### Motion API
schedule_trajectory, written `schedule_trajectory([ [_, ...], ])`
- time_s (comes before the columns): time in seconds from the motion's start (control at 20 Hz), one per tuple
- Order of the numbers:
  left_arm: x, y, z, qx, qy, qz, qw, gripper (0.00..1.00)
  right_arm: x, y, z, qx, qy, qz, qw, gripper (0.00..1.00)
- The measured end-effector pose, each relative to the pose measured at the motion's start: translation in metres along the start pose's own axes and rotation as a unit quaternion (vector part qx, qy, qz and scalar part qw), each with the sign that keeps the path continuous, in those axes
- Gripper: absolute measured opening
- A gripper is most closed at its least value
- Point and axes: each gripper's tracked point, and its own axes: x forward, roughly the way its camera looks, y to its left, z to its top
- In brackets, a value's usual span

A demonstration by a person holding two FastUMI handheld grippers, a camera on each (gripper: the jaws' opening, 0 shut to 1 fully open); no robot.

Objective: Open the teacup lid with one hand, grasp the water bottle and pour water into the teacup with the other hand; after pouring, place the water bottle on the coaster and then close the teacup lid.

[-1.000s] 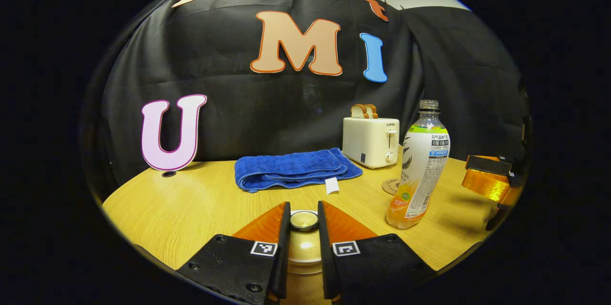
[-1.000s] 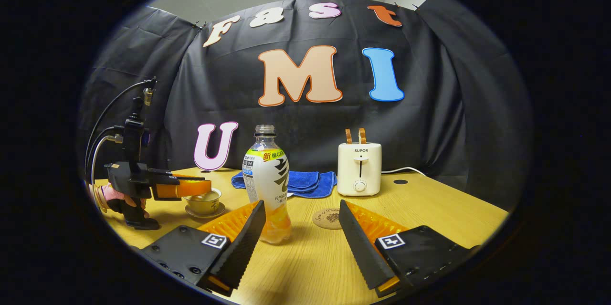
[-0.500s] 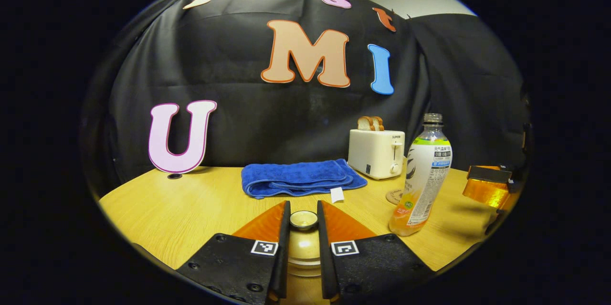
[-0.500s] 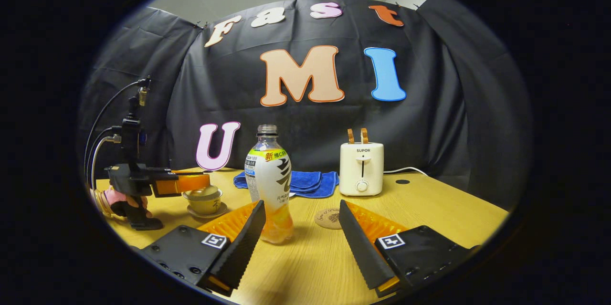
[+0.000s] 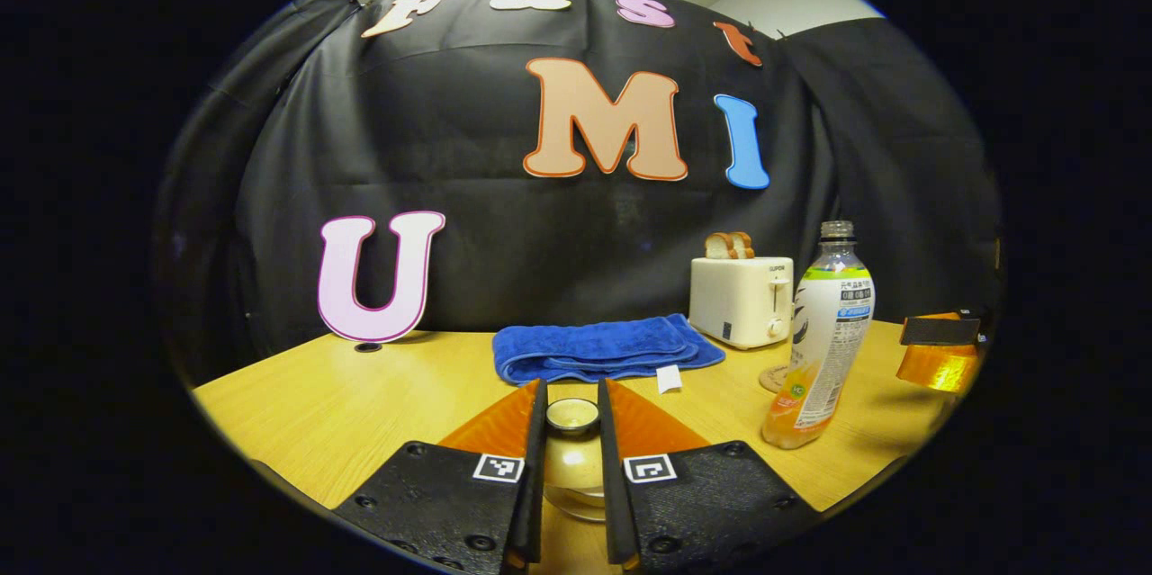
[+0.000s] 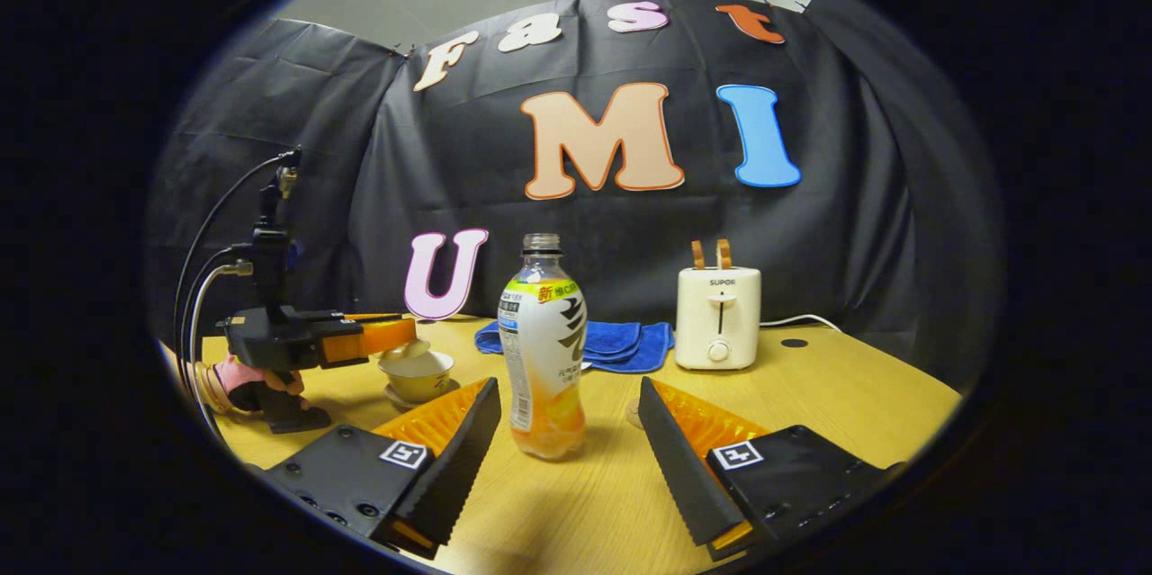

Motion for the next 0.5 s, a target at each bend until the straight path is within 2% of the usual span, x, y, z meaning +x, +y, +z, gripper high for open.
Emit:
schedule_trajectory([
  [0.1,-0.007,0.008,0.0,0.001,0.0,0.009,1.0,0.26,0.005,0.002,0.0,0.0,0.001,0.008,1.0,1.0],
  [0.3,-0.025,0.03,-0.001,0.001,0.0,0.028,1.0,0.26,0.02,0.004,-0.002,0.001,0.003,0.009,1.0,0.94],
  [0.4,-0.035,0.043,0.0,0.001,0.0,0.04,0.999,0.25,0.028,0.007,-0.004,0.001,0.007,0.01,1.0,1.0],
  [0.5,-0.045,0.059,0.0,0.001,-0.001,0.054,0.999,0.25,0.036,0.011,-0.006,0.001,0.012,0.012,1.0,0.98],
])
